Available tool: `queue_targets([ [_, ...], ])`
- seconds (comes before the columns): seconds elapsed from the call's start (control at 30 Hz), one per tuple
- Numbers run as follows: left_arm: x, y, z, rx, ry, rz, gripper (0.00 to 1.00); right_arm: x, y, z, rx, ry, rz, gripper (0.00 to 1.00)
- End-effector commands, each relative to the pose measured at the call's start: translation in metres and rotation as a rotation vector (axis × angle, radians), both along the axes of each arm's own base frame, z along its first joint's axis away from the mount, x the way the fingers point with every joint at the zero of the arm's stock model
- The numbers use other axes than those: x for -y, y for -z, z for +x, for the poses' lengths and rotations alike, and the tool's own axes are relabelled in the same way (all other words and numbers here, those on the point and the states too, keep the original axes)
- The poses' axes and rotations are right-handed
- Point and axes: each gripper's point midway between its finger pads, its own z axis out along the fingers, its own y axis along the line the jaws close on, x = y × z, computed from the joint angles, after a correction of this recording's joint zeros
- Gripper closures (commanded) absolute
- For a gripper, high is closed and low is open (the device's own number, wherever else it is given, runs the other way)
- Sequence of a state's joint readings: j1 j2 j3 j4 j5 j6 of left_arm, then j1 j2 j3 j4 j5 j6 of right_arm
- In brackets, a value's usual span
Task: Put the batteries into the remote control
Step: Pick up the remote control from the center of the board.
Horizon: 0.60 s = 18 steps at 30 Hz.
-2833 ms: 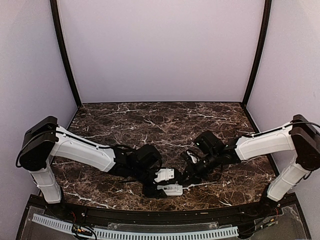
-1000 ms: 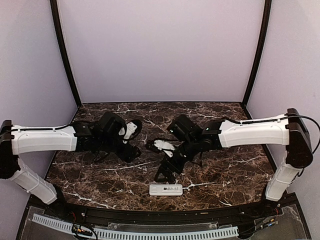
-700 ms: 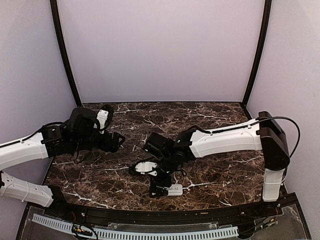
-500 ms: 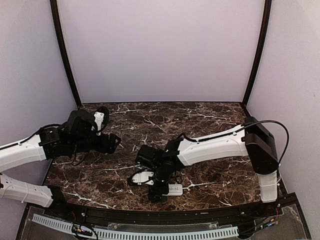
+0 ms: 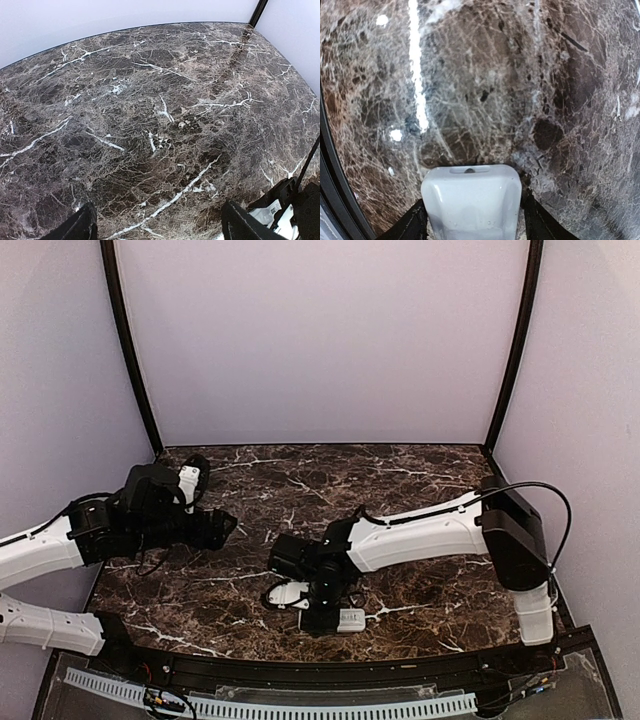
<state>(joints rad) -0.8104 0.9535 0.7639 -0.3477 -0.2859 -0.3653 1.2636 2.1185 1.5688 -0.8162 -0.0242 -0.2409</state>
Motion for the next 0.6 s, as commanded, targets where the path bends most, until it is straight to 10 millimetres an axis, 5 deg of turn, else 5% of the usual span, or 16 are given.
queue_targets([
  [0.0, -0.003, 0.002, -0.006, -0.006, 0.017, -0.002, 0.16, 0.002, 0.015, 0.0, 0.027, 0.007, -0.07, 0.42],
  [0.17, -0.002, -0.004, -0.009, 0.008, 0.037, -0.014, 0.17, 0.002, 0.006, 0.002, 0.037, 0.016, -0.072, 0.69],
  [0.33, -0.002, -0.019, -0.011, 0.079, 0.061, -0.066, 0.19, -0.017, -0.04, 0.013, 0.039, 0.065, 0.068, 0.78],
  [0.43, 0.005, -0.031, -0.016, 0.115, 0.11, -0.111, 0.21, -0.029, -0.093, 0.026, -0.016, 0.126, 0.252, 0.82],
  [0.57, 0.025, -0.066, -0.028, 0.238, 0.245, -0.202, 0.22, -0.036, -0.19, 0.045, -0.083, 0.182, 0.61, 0.83],
])
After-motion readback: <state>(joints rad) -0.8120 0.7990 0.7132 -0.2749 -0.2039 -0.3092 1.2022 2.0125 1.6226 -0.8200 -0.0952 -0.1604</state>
